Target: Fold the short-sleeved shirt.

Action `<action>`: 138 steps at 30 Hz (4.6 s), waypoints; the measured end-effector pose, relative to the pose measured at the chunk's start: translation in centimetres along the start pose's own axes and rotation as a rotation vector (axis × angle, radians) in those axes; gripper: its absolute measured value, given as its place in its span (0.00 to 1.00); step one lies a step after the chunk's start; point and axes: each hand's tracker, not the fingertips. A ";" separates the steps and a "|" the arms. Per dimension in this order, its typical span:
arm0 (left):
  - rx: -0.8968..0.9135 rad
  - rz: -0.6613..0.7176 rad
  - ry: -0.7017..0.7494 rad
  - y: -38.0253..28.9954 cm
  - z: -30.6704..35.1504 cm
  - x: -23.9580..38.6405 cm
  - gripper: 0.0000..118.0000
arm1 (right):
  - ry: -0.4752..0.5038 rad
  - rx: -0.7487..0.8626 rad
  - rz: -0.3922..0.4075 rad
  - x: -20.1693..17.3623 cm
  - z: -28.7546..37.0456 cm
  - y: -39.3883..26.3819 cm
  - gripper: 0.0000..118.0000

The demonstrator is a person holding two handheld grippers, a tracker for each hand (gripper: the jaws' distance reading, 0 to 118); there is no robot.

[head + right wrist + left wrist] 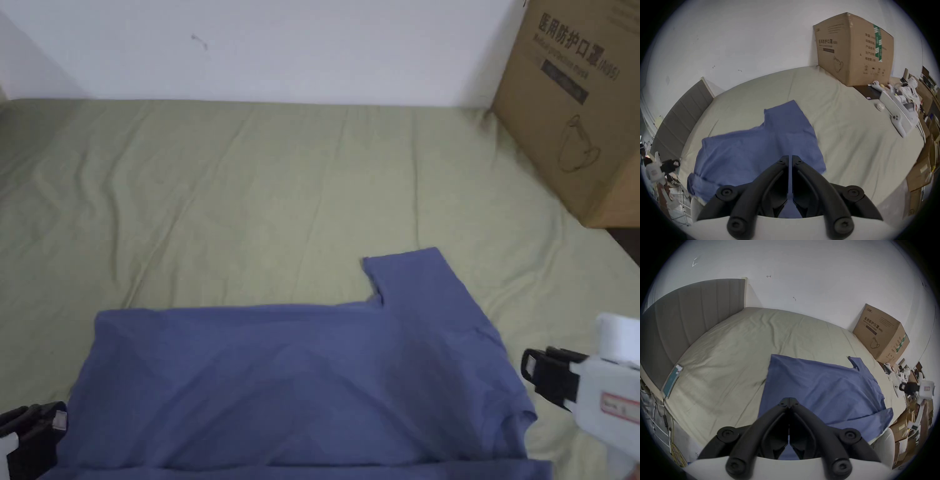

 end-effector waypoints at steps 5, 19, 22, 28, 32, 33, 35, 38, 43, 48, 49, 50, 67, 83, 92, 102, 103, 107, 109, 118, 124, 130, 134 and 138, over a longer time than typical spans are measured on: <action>-0.023 0.038 -0.027 1.5 -3.7 0.2 0.02 | -0.052 -0.145 0.071 1.3 -11.2 5.4 1.00; -0.123 0.037 0.032 3.7 -9.5 -1.5 0.63 | -0.099 -0.364 0.167 2.0 -22.2 7.9 0.05; -0.110 -0.009 0.090 5.1 -11.5 -2.1 0.77 | -0.104 -0.373 0.168 1.7 -22.5 7.6 0.04; -0.196 0.015 0.133 8.8 -18.5 -4.7 0.77 | -0.073 -0.355 0.131 1.0 -21.4 7.6 0.04; -0.175 0.127 0.016 9.6 -22.7 -4.9 0.63 | -0.085 -0.353 0.145 0.5 -21.5 7.6 0.04; -0.231 0.159 -0.023 9.5 -24.1 -4.7 0.58 | -0.085 -0.357 0.138 0.5 -21.6 7.6 0.04; -0.289 0.056 0.129 9.2 -25.6 -3.7 0.45 | -0.083 -0.360 0.118 0.5 -21.6 7.6 0.04; -0.248 -0.027 0.135 10.5 -23.7 -2.8 0.04 | -0.077 -0.351 0.107 0.3 -21.2 7.6 0.04; -0.273 0.000 0.068 11.3 -21.1 -3.5 0.04 | -0.056 -0.294 0.061 1.0 -18.8 8.9 0.04; -0.168 -0.048 0.023 11.7 -14.1 -2.7 0.04 | -0.010 -0.237 0.072 1.6 -13.5 10.0 0.04; -0.163 -0.052 0.018 11.5 -12.6 -2.7 0.04 | 0.005 -0.219 0.070 1.7 -12.0 10.0 0.04; -0.142 -0.056 0.024 11.2 -11.1 -2.8 0.04 | 0.014 -0.212 0.067 2.0 -10.5 9.8 0.04; -0.294 0.033 0.026 -7.8 2.4 -5.5 0.05 | -0.040 -0.405 0.000 6.4 3.7 -13.3 0.04; -0.009 0.296 -0.092 -6.3 8.7 -7.2 0.53 | -0.084 -0.031 0.163 -3.5 9.2 -8.9 0.13; -0.015 0.430 -0.098 -10.6 8.2 -9.9 0.04 | 0.172 -0.014 0.278 -15.0 6.7 -10.9 0.03; -0.137 0.648 -0.274 -11.7 0.8 -13.5 0.87 | 0.270 -0.075 0.334 -20.4 4.8 -11.2 0.03; -0.164 0.677 -0.284 -12.1 -0.2 -13.7 0.87 | 0.283 -0.094 0.347 -20.6 4.7 -11.2 0.03; -0.135 0.820 -0.402 -13.1 -2.3 -15.9 0.87 | 0.290 -0.098 0.361 -20.8 4.5 -11.2 0.03; -0.127 0.907 -0.544 -13.2 -3.4 -16.4 0.87 | 0.288 -0.088 0.372 -20.9 4.5 -11.0 0.03; -0.276 0.989 -0.560 -14.2 -6.5 -12.8 0.13 | 0.388 -0.067 0.247 -20.1 5.6 -9.6 0.03; -0.256 0.807 -0.434 -10.9 -3.8 -10.5 0.12 | 0.381 0.046 0.295 -18.9 8.2 -9.3 0.03; -0.159 0.588 -0.425 -4.8 0.3 -5.3 0.12 | 0.319 0.123 0.356 -17.1 10.6 -10.4 0.03; -0.147 0.346 -0.445 -0.7 1.9 2.1 0.12 | 0.276 0.209 0.365 -15.1 11.4 -11.2 0.03; -0.198 0.174 -0.587 0.3 0.6 10.0 0.12 | 0.228 0.231 0.369 -13.0 11.7 -11.7 0.03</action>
